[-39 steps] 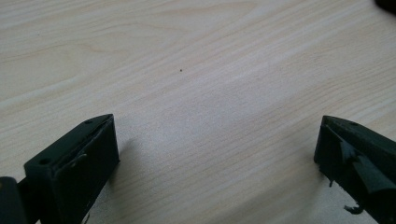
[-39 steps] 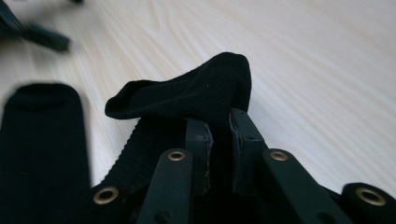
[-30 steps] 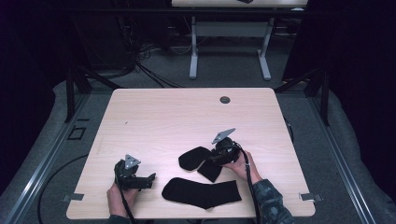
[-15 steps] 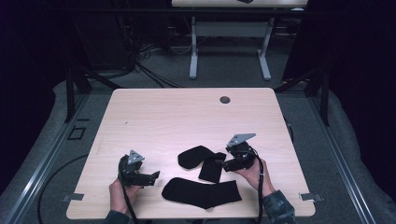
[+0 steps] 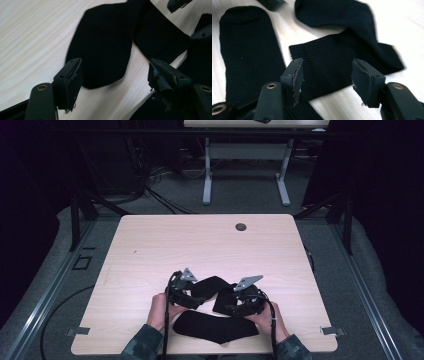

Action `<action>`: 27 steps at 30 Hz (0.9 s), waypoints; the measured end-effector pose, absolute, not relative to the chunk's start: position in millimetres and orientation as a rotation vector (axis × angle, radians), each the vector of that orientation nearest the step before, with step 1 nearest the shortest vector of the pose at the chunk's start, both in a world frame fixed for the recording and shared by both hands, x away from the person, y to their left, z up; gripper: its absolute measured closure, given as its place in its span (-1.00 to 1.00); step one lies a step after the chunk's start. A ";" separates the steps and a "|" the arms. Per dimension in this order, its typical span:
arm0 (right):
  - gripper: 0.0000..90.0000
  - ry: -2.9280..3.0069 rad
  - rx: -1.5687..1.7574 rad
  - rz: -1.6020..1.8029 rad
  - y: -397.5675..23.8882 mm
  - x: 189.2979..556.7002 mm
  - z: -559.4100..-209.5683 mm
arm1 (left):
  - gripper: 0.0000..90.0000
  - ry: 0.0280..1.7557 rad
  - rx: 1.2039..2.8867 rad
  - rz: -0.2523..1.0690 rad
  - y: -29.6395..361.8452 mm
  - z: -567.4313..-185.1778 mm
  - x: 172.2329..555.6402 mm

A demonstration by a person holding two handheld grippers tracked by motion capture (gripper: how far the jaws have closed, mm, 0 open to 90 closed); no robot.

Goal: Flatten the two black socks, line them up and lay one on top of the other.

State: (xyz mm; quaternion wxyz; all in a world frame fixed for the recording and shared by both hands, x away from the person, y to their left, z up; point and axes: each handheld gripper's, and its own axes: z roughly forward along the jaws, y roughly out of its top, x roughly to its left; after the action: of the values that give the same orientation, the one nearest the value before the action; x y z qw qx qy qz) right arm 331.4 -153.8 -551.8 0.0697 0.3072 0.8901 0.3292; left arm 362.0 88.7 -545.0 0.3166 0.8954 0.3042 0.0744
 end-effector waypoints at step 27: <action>0.68 2.687 0.992 0.941 -151.2 337.1 -566.3 | 0.92 0.800 2.472 0.279 71.8 -555.3 375.9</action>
State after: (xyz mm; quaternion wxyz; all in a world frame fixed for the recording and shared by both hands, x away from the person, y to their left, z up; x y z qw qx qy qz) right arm 337.1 -151.2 -566.3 0.0634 0.3285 0.8894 0.3114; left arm 375.9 71.8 -555.3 0.2612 0.9132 0.2955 0.1030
